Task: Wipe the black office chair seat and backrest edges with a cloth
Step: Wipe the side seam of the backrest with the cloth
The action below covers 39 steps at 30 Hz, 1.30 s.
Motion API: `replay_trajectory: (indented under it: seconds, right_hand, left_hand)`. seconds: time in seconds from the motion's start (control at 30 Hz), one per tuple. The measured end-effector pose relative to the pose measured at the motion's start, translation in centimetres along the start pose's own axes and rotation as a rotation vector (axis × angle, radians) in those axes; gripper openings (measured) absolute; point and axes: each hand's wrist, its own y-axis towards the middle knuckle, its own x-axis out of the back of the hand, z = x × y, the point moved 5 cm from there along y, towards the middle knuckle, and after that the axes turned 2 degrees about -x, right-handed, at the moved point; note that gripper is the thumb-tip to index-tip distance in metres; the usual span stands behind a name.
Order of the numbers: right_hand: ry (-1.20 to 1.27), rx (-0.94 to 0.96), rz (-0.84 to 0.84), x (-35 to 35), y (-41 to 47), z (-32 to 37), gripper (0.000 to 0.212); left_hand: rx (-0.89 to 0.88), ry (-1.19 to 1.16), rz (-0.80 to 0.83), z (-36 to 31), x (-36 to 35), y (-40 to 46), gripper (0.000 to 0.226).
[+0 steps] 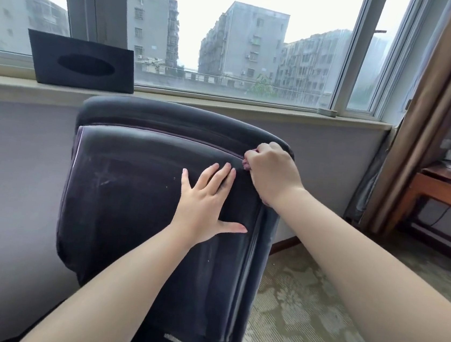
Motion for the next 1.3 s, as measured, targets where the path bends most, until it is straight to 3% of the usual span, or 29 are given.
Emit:
replay_trajectory:
  seconds: [0.2,0.33,0.43,0.57,0.63,0.8,0.93,1.1,1.23,1.3]
  right_hand:
    - [-0.044,-0.011,-0.072,-0.8,2.5,2.5,0.01]
    - [-0.046,0.023,-0.056,-0.8,0.5,0.7,0.016]
    - [-0.029,-0.034,-0.08,0.0,-1.9,-0.8,0.005]
    - [0.0,-0.066,-0.112,0.4,-2.9,-0.7,0.01]
    - [-0.018,-0.11,-0.047,0.2,-2.4,-0.3,0.009]
    - [-0.012,-0.115,-0.008,-0.2,0.0,1.9,0.025]
    - [0.013,-0.077,-0.039,-0.8,2.7,5.1,0.029]
    - [0.053,-0.065,-0.074,-1.8,4.0,5.9,0.027]
    - [0.013,-0.114,-0.18,-1.4,2.3,3.9,0.01]
    - [0.029,-0.126,-0.202,-1.3,0.8,2.5,0.019]
  left_hand:
    - [-0.099,0.073,0.119,3.1,0.0,-0.2,0.114]
    - [-0.102,0.113,0.115,2.9,0.3,-0.1,0.116]
    - [-0.093,0.112,0.131,2.0,0.8,-0.4,0.118]
    - [-0.094,0.097,0.194,1.1,1.4,-0.8,0.117]
    - [-0.089,0.093,0.198,1.1,1.6,-0.8,0.118]
    - [0.107,0.006,0.129,4.4,1.8,-0.8,0.123]
    - [0.122,0.058,0.168,6.7,0.9,-1.0,0.124]
    - [0.13,0.035,0.179,6.7,0.3,-0.7,0.126]
    - [0.118,-0.007,0.168,6.2,0.7,-0.7,0.127]
    - [0.112,-0.007,0.18,5.7,1.0,-0.9,0.127]
